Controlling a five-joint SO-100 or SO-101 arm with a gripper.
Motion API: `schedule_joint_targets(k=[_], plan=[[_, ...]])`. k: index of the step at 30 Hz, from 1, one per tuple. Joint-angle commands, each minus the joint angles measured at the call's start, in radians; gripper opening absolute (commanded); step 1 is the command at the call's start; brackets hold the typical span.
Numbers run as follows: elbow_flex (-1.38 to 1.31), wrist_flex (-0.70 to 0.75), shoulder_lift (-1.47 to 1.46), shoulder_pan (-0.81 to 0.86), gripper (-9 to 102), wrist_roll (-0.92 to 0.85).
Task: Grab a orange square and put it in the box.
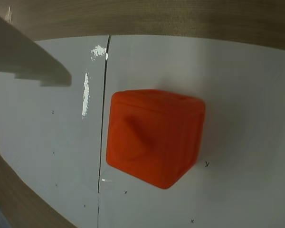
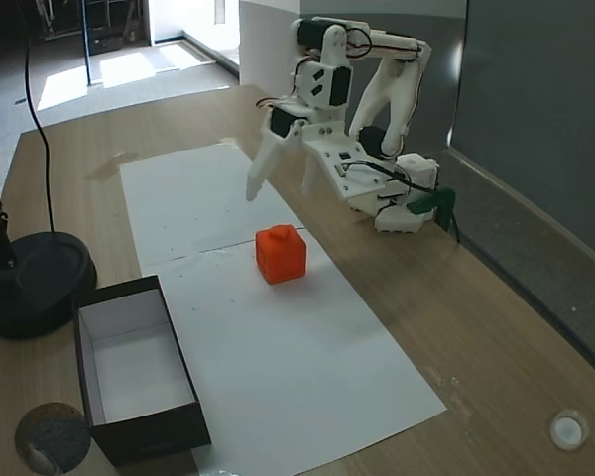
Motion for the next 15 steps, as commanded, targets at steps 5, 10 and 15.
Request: schedule_joint_targets(k=[5, 10, 15], plan=[[-0.029, -0.018, -0.083, -0.006, 35, 0.0], [0.078, -0.14, -0.101, -0.005, 35, -0.028], [0.172, -0.225, -0.103, 0.005, 35, -0.026]])
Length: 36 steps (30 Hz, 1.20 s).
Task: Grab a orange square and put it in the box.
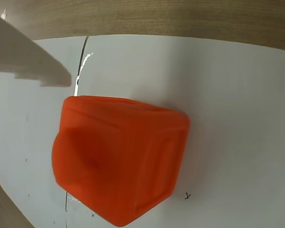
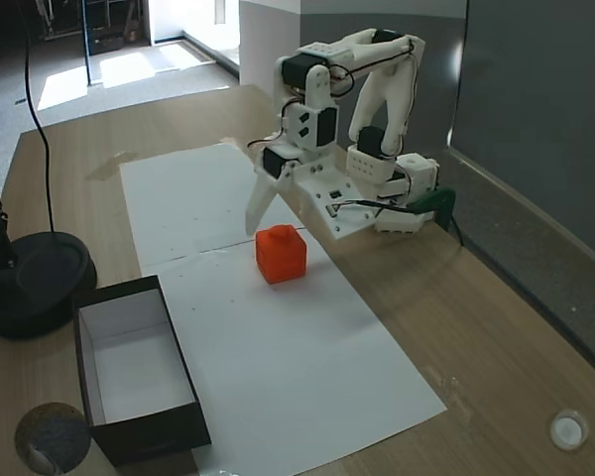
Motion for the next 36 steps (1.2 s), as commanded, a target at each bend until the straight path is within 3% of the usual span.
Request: schedule_joint_targets(k=[1, 14, 19, 21, 36], plan=[[0.023, -0.037, 0.008, -0.003, 35, -0.002], [0.175, -0.244, 0.006, -0.002, 33, -0.011], [0.137, -0.308, 0.008, -0.002, 12, -0.014], [0.098, -0.341, 0.006, 0.006, 12, -0.014], [-0.699, -0.4, -0.014, 0.018, 15, -0.095]])
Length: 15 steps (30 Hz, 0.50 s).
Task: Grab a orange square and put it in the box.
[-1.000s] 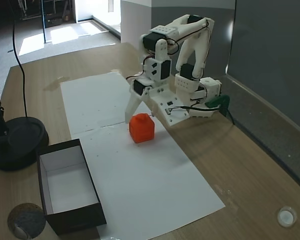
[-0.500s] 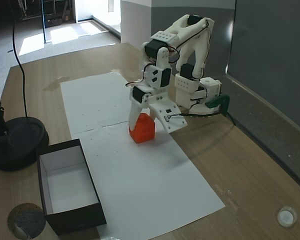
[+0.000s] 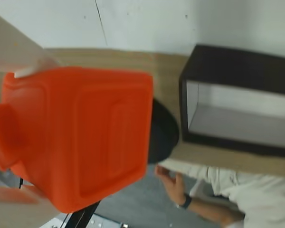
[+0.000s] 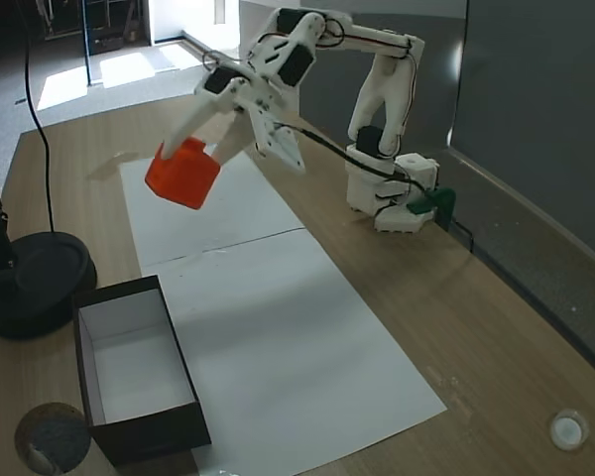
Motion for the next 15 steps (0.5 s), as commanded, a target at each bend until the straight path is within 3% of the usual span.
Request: schedule_joint_targets(k=[1, 8, 15], plan=[[-0.25, -0.035, -0.028, -0.04, 15, -0.003], [-0.56, -0.074, -0.402, -0.138, 15, -0.005], [-0.838, -0.063, -0.735, -0.129, 15, 0.002]])
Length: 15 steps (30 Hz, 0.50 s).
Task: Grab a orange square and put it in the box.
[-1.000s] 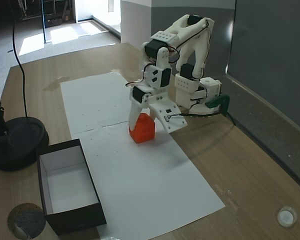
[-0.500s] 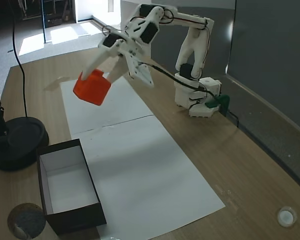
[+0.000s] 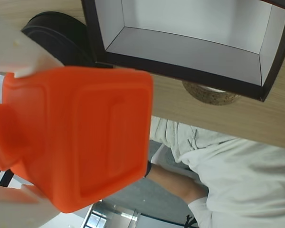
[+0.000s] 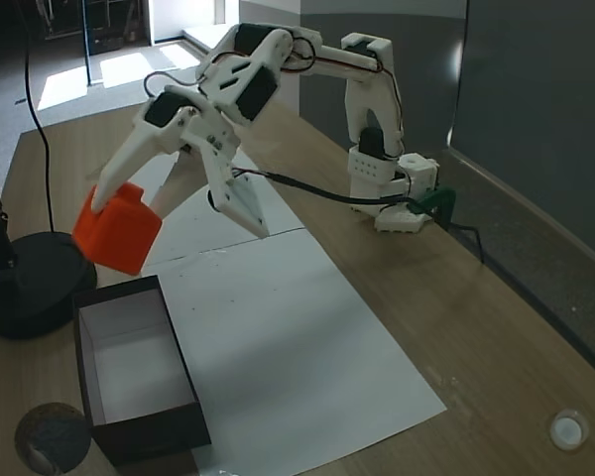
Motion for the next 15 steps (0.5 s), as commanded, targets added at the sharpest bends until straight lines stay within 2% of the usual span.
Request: schedule_joint_targets(k=[1, 13, 15], plan=[[-0.164, -0.014, -0.046, 0.0, 15, 0.005], [-0.179, 0.037, -0.126, 0.005, 16, 0.064], [-0.179, 0.064, -0.126, 0.005, 19, 0.069]])
